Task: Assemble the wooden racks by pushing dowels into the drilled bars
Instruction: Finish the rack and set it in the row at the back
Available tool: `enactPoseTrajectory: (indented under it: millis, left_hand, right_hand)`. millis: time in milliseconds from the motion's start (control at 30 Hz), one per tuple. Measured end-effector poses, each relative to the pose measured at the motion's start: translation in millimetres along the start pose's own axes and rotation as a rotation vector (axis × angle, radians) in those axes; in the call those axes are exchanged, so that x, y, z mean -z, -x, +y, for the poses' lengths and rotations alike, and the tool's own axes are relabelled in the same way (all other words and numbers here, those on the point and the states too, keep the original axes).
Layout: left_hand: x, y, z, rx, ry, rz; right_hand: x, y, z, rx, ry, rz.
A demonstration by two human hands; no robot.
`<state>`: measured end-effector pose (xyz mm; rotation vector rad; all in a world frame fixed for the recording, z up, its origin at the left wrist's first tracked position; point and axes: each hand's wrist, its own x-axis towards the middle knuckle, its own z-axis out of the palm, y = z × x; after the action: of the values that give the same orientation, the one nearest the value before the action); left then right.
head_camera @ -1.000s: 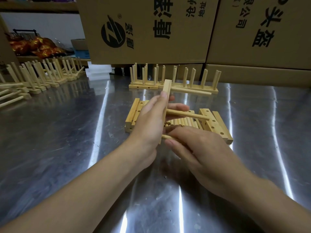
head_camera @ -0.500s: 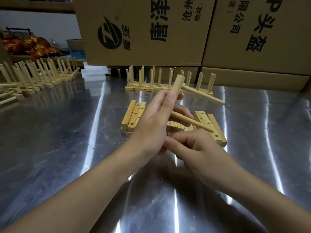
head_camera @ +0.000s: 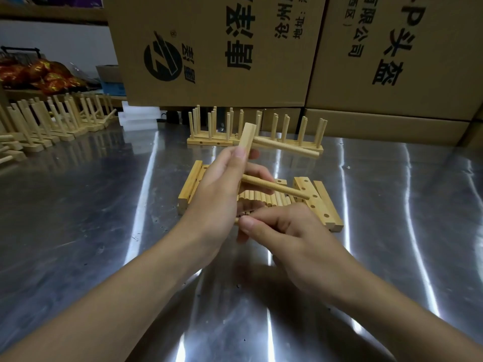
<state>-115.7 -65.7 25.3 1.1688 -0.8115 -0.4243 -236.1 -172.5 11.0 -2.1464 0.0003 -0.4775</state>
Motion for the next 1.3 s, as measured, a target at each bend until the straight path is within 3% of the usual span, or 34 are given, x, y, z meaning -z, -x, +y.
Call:
enactPoseTrajectory:
  millis: [100, 167, 233, 333, 500, 633, 767, 900, 1000, 1100, 1300]
  left_hand:
    - [0, -1, -1, -0.048, -0.074, -0.016]
    - [-2, 0, -4, -0.069, -0.118, -0.020]
    - [-3, 0, -10, -0.085, -0.148, -0.002]
    - [-5, -1, -17, -0.092, -0.178, 0.057]
    - [5, -6, -16, -0.148, -0.293, 0.115]
    - [7, -9, -10, -0.129, -0.331, 0.096]
    - [7, -10, -7, -0.116, -0.314, 0.081]
    - [9, -11, -7, -0.055, -0.294, 0.089]
    - [13, -11, -8, 0.010, -0.233, 0.125]
    - [18, -14, -6, 0.075, -0.003, 0.190]
    - [15, -14, -11, 0.117, 0.292, 0.123]
  right_hand:
    - [2, -3, -4, -0.258, -0.405, -0.129]
    - [3, -2, -3, -0.312, -0.497, -0.173]
    - [4, -1, -1, -0.308, -0.458, -0.172]
    - [8, -1, 4, -0.205, -0.127, -0.115]
    - [25, -1, 9, -0.105, 0.136, 0.148]
    - [47, 0, 11, -0.180, -0.029, 0.199]
    - [56, -2, 13, -0.238, -0.204, 0.128]
    - [50, -3, 18, -0.216, -0.208, 0.037]
    - [50, -3, 19, -0.206, -0.258, 0.043]
    - [58, -5, 21, -0.222, -0.323, 0.148]
    - [51, -5, 28, -0.152, -0.255, 0.333]
